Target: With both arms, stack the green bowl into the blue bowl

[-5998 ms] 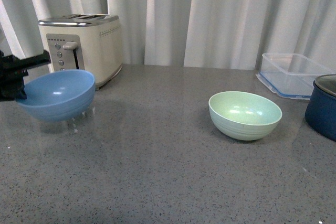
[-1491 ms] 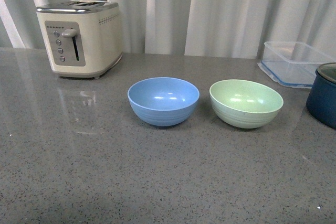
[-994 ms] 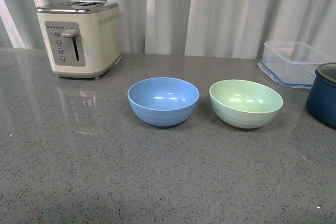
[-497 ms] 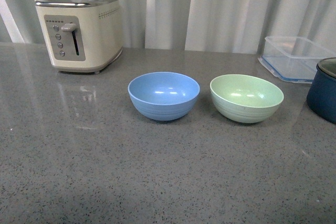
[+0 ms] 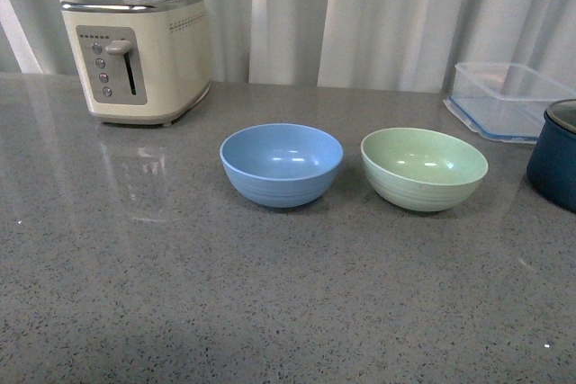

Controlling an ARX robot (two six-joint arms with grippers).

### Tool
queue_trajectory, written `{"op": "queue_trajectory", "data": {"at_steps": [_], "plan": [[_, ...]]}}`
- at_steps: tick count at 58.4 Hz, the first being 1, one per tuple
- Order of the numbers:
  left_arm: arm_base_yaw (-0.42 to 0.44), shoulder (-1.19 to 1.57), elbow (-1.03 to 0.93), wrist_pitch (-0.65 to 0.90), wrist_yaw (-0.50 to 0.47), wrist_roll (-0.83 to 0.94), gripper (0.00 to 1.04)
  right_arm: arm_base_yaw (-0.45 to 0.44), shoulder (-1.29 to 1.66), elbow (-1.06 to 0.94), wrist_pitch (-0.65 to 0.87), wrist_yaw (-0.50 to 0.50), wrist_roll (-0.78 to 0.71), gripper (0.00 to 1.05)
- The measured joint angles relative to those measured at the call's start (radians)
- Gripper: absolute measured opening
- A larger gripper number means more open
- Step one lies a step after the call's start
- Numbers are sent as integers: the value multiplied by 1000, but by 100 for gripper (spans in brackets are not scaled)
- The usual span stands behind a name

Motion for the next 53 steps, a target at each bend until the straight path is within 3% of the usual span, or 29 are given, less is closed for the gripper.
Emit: {"op": "queue_trajectory", "data": {"at_steps": [12,29,53], "plan": [[0,0,0,0,0,0,98,-32,302,123,-13,115,16,95],[0,0,0,0,0,0,98,-72,390,144,-17,152,50,93],[0,0,0,0,0,0,98,-90,450,132,4,190,46,34]]}}
